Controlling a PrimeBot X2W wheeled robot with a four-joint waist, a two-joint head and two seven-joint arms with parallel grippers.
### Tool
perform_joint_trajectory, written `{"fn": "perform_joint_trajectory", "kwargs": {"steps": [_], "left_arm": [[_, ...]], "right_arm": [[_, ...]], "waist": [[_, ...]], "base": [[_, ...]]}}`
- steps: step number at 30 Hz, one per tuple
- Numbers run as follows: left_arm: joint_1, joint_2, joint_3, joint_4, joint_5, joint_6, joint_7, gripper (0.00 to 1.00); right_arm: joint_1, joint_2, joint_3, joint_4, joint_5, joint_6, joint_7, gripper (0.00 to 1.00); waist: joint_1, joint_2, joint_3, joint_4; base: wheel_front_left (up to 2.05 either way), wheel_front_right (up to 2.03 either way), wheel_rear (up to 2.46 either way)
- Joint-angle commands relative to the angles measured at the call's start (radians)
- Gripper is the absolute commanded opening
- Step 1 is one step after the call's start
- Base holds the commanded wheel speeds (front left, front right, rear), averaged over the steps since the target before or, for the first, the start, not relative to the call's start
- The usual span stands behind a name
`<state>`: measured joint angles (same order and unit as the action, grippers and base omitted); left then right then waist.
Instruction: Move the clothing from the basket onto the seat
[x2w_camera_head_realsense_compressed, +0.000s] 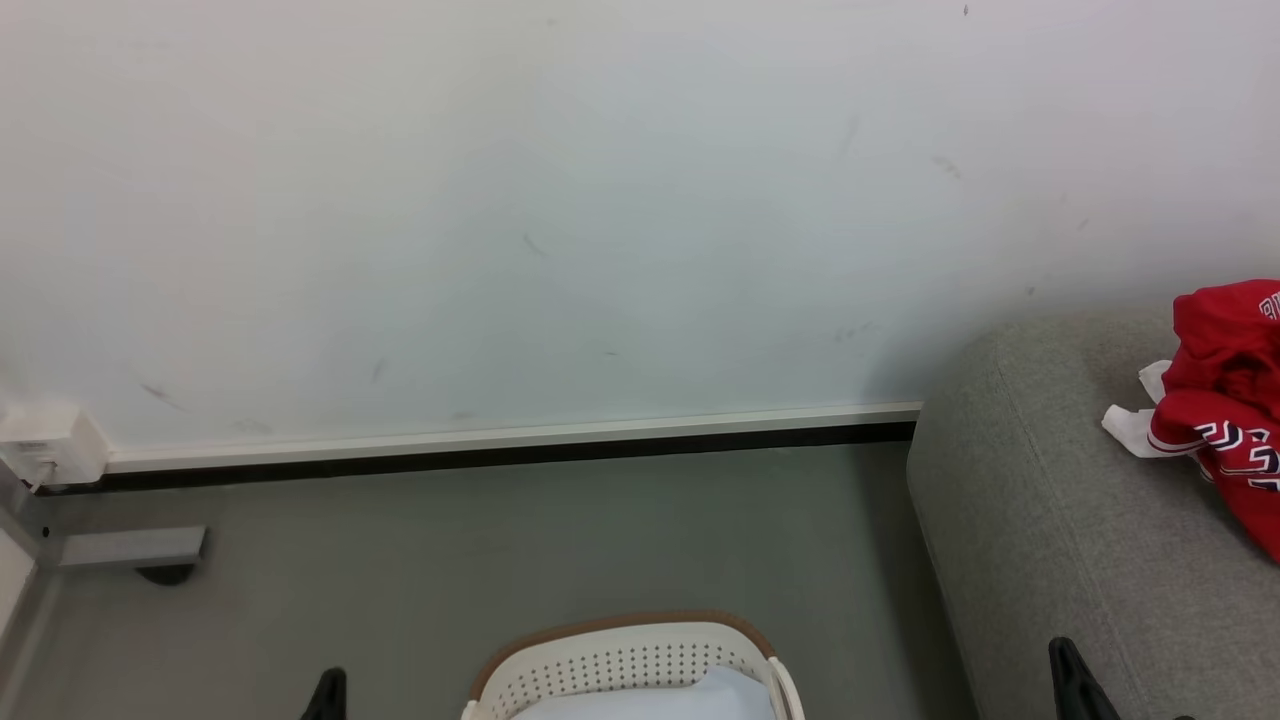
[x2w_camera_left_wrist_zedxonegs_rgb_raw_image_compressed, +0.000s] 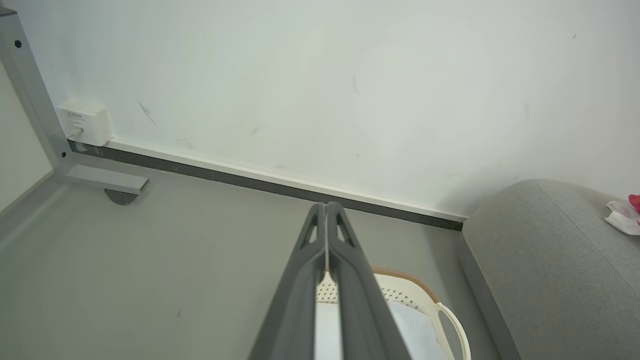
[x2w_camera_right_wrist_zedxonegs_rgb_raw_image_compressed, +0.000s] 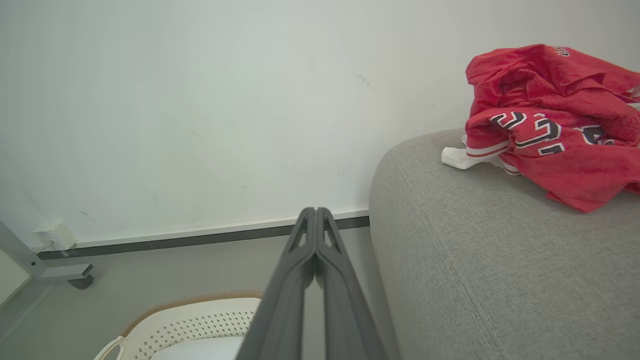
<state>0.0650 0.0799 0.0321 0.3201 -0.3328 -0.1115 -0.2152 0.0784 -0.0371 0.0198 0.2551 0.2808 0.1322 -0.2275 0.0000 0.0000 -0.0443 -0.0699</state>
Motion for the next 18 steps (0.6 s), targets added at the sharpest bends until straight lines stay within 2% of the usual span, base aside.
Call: {"fn": "perform_joint_trajectory", "kwargs": {"steps": [1, 9, 18], "left_arm": [[-0.027, 0.005, 0.009, -0.015, -0.029, -0.002, 0.004, 0.0], [-0.044, 0.001, 0.014, -0.034, -0.188, 0.003, 0.041, 0.0], [-0.058, -0.003, 0.021, -0.051, -0.316, 0.009, 0.073, 0.0]], "right_arm": [[-0.027, -0.008, -0.006, -0.014, 0.032, 0.0, 0.005, 0.0], [-0.052, -0.014, -0.017, -0.012, 0.201, 0.0, 0.043, 0.0], [-0.071, -0.019, -0.025, -0.011, 0.338, -0.001, 0.073, 0.0]], "waist": [[0.0, 0.0, 0.0, 0.0], [0.0, 0.0, 0.003, 0.006], [0.0, 0.0, 0.006, 0.01]], "base": [[0.0, 0.0, 0.0], [0.0, 0.0, 0.0], [0.0, 0.0, 0.0]]}}
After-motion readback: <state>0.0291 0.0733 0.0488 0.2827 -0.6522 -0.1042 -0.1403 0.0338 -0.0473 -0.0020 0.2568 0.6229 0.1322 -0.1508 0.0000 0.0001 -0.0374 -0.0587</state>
